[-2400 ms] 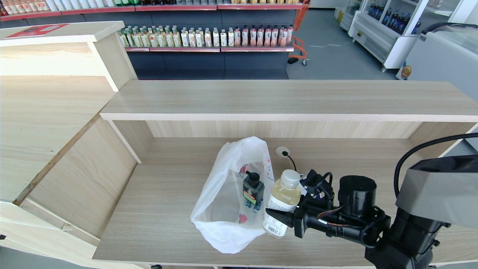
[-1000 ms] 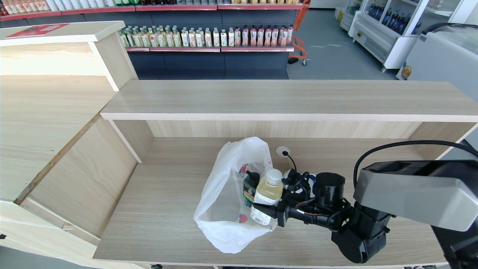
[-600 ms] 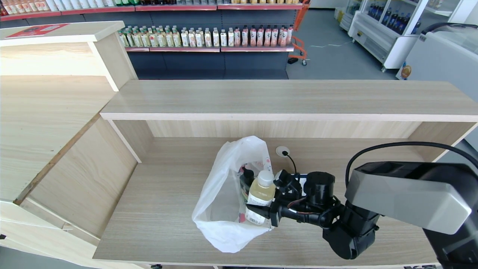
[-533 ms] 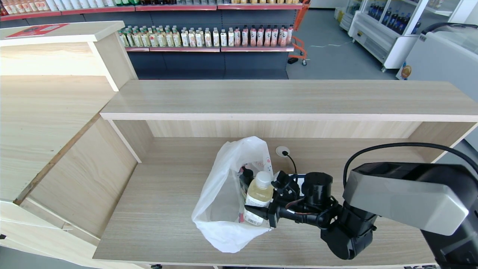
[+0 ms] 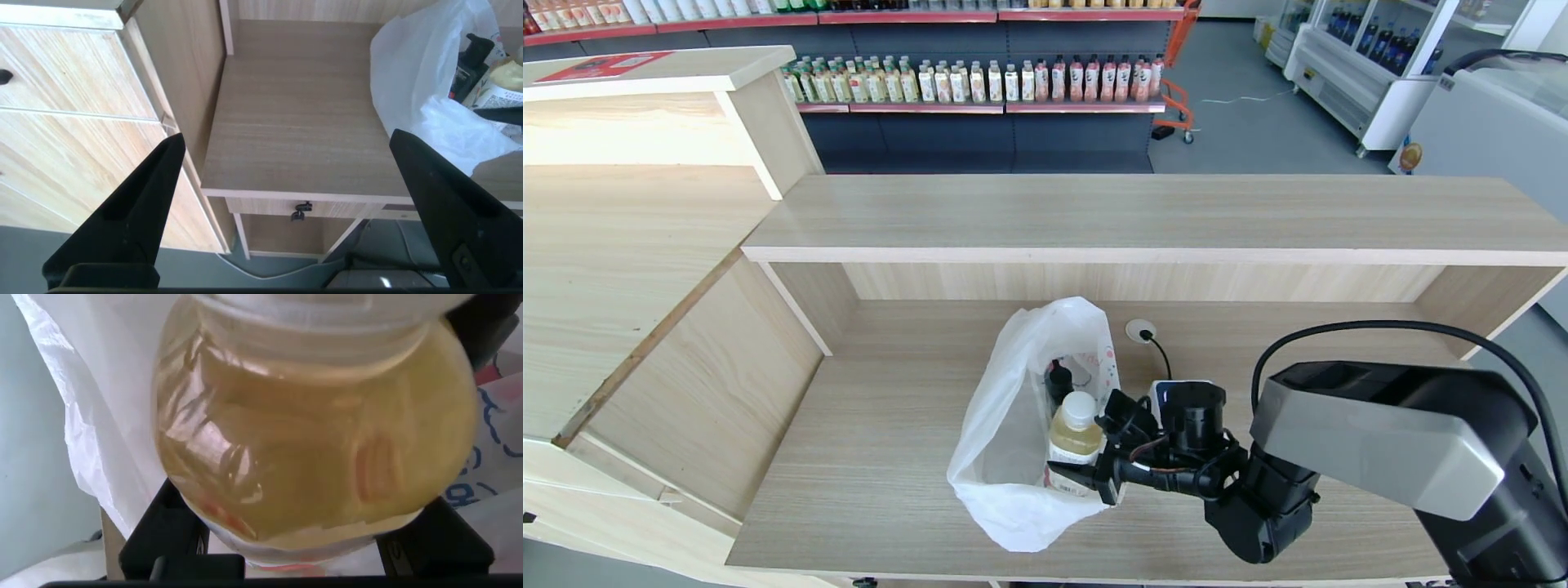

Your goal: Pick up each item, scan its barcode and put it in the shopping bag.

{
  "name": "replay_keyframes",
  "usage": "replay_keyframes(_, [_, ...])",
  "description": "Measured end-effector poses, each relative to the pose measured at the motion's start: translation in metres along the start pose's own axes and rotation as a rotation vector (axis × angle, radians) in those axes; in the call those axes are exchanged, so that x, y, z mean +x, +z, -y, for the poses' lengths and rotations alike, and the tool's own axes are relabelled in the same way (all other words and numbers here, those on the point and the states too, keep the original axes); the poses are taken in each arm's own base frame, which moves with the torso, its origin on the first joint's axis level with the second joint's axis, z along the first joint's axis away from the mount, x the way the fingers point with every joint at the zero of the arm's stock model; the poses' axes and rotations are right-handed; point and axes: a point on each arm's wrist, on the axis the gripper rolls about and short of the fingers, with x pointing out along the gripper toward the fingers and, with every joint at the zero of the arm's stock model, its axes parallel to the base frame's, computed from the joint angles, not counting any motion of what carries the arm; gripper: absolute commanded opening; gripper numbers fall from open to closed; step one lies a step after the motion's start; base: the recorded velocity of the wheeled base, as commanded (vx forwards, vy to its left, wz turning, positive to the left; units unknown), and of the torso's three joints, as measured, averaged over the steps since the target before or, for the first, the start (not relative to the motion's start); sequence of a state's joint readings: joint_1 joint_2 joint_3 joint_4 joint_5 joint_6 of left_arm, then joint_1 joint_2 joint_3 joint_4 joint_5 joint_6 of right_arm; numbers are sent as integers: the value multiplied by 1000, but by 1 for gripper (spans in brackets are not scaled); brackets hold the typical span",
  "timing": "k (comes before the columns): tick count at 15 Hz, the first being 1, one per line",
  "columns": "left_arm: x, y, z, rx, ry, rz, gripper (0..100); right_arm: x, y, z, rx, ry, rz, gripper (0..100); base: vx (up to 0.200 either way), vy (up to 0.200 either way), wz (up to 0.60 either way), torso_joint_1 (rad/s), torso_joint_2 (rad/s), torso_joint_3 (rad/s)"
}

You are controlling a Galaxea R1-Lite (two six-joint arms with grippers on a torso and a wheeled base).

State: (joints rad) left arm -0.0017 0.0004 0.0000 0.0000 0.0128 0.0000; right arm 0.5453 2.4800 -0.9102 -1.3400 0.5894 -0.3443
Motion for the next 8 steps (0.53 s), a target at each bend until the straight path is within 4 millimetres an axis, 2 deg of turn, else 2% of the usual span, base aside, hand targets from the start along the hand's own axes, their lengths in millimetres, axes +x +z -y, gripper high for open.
replay_keyframes(4, [0,0,0,0,0,0,100,17,8,-2,-21,16,43,0,0,0,0,0,0,0])
replay_keyframes(5, [0,0,0,0,0,0,100,19,8,-4,-24,20,46,100,0,0,0,0,0,0])
replay_keyframes(8, [0,0,0,0,0,0,100,21,8,-6,-23,29,47,100,0,0,0,0,0,0])
